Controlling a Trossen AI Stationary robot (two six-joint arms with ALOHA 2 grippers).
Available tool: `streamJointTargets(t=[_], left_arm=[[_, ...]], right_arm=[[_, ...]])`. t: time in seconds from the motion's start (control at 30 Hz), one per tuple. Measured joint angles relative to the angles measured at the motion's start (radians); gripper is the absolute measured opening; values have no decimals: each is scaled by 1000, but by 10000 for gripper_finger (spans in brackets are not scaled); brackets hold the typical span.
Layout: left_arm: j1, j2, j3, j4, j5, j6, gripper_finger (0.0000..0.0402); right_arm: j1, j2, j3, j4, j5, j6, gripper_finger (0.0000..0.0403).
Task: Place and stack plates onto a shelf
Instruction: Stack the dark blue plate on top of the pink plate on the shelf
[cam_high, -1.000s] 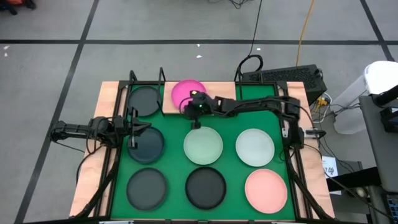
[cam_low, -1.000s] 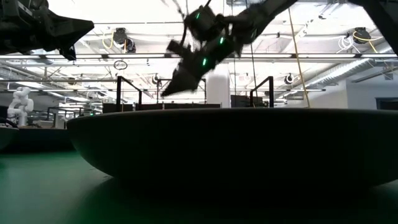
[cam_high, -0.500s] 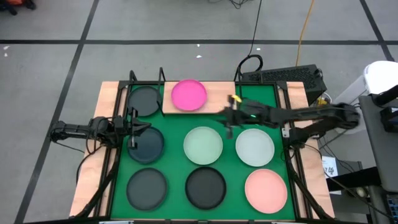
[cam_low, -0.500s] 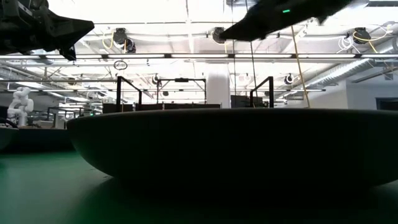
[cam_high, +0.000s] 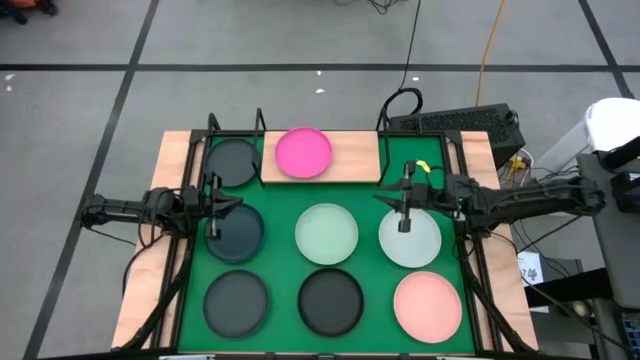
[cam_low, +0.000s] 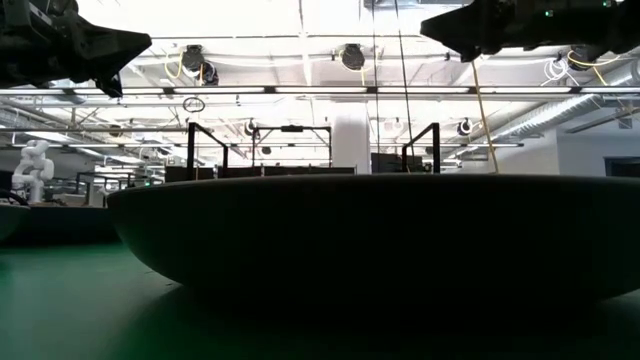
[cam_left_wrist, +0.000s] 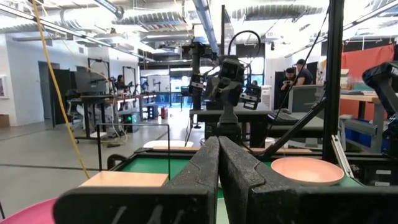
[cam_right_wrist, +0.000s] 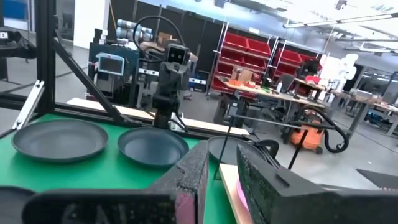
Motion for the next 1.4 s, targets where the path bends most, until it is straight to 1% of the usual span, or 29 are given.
streamJointTargets(t=[0.07,0.2,0.4,0.53,0.6,0.67,0.77,0.83,0.93,1.07,1.23,1.33,1.4], left_arm=[[0,0,0,0,0,-15,17],[0,0,0,19,0,-94,17],[0,0,0,115,0,-98,17],[0,0,0,124,0,-128,17],[0,0,3,153,-9,-126,17],[0,0,42,130,-16,-104,17],[0,32,151,-39,-52,-88,17],[0,95,231,-158,-102,-90,17],[0,237,348,-266,-161,-107,17],[-3,470,515,-418,-162,-141,17],[-53,787,737,-702,-163,-215,17],[-93,935,854,-884,-162,-288,17],[-119,1015,910,-970,-161,-372,17]], right_arm=[[0,-8,-6,1,-2,4,70],[0,-10,-7,0,-3,4,70],[0,-10,-7,0,-4,-3,70],[0,-10,-7,-5,-4,-16,70],[0,-10,-7,-14,-4,-21,70],[0,-10,-7,-24,-4,-24,70],[0,-10,-7,-29,-4,-24,70],[0,-10,-7,-28,-4,-25,70],[0,-10,-7,-28,-4,-25,70],[0,-10,-7,-30,-4,-26,70],[0,-10,-7,-38,-4,-25,70],[0,-10,-7,-46,-4,-25,70],[0,-10,-7,-52,-4,-25,70]])
